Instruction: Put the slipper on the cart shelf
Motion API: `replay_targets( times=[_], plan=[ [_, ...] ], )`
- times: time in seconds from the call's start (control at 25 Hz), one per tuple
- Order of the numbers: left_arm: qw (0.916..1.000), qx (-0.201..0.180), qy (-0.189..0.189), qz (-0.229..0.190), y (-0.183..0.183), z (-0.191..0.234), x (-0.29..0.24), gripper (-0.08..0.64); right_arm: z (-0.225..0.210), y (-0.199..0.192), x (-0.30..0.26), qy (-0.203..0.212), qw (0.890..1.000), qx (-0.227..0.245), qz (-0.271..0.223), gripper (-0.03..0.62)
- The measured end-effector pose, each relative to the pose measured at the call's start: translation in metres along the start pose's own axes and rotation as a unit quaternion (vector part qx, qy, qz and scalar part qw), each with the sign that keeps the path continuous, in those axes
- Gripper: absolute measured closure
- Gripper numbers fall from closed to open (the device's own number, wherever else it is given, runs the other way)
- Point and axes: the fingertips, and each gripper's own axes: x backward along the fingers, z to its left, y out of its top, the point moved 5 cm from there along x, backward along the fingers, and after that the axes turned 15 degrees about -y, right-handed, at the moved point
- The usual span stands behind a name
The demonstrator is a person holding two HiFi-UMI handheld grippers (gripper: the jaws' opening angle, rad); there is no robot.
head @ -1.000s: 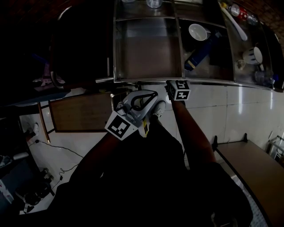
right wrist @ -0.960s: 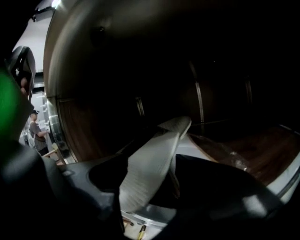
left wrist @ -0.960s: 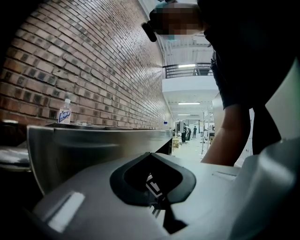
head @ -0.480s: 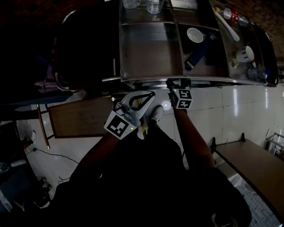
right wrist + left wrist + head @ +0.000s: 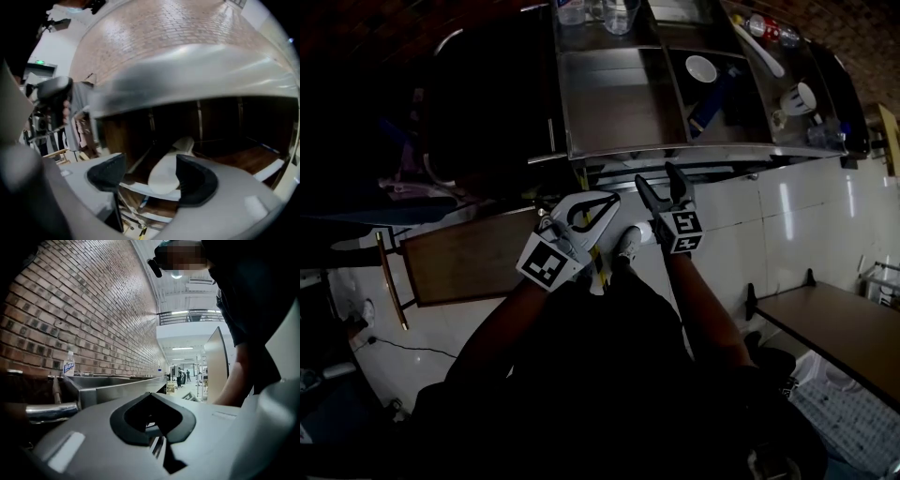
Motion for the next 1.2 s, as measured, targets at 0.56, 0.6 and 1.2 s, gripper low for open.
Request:
replay_targets(
  times=[0.56,0.6,1.2],
  plan=[
    [0.9998,-0.006,-0.015,-0.016,0.006,-0.010,0.064,0.560,0.117,0.094,0.096,0.077,0.988,0.071,-0.109,0.592],
    [0.9997,-0.007,-0.015,-0.017,0.007,-0.010,0.068,0.560,0.122,0.096,0.099,0.077,0.988,0.073,-0.111,0.592],
    [0.9994,-0.020,-0.024,-0.014,0.019,-0.044,0.076,0.560,0.140,0.109,0.150,0.100,0.984,0.063,-0.130,0.592]
  ],
)
